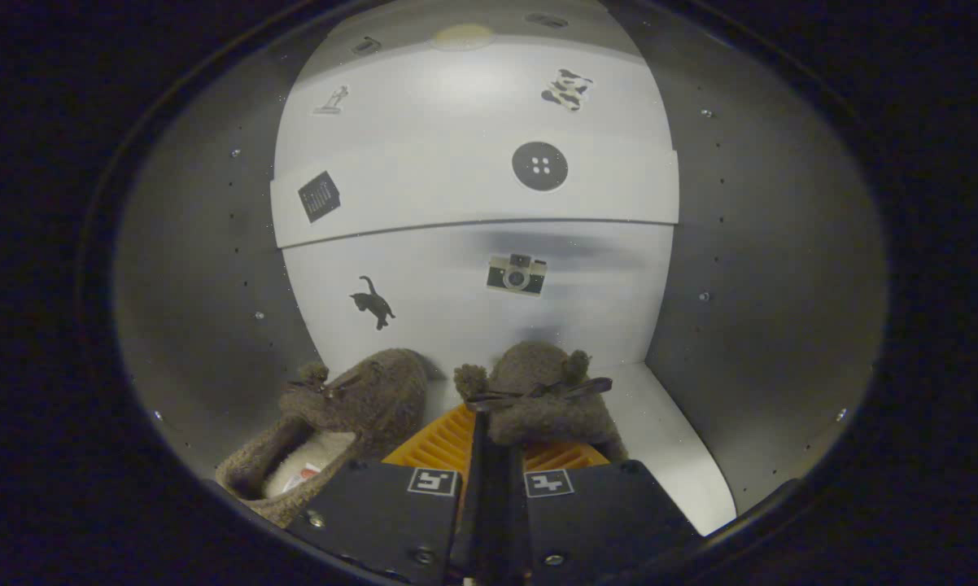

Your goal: Open the shoe cabinet door, grab the shoes and put them into the shoe cabinet, then close the shoe cabinet door.

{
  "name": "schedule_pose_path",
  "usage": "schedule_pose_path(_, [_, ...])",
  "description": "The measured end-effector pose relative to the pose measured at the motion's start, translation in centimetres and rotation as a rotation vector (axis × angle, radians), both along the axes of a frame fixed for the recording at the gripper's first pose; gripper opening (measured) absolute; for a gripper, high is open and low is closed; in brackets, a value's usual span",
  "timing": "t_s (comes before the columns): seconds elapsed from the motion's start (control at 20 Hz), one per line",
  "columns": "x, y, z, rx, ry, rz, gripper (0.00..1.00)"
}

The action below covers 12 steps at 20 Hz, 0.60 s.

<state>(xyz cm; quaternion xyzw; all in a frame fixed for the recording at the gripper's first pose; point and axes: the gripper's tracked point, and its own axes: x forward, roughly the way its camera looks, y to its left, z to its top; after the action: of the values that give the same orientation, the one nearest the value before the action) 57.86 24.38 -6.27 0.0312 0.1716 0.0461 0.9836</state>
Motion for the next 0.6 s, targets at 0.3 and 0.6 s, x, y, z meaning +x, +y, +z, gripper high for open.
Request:
schedule_pose_path(0.3, [-1.3, 1.7, 0.2, -0.018, 0.028, 0.043, 0.56])
schedule_pose_path(0.6, [-4.9, 1.6, 1.7, 0.012, -0.042, 0.037, 0.67])
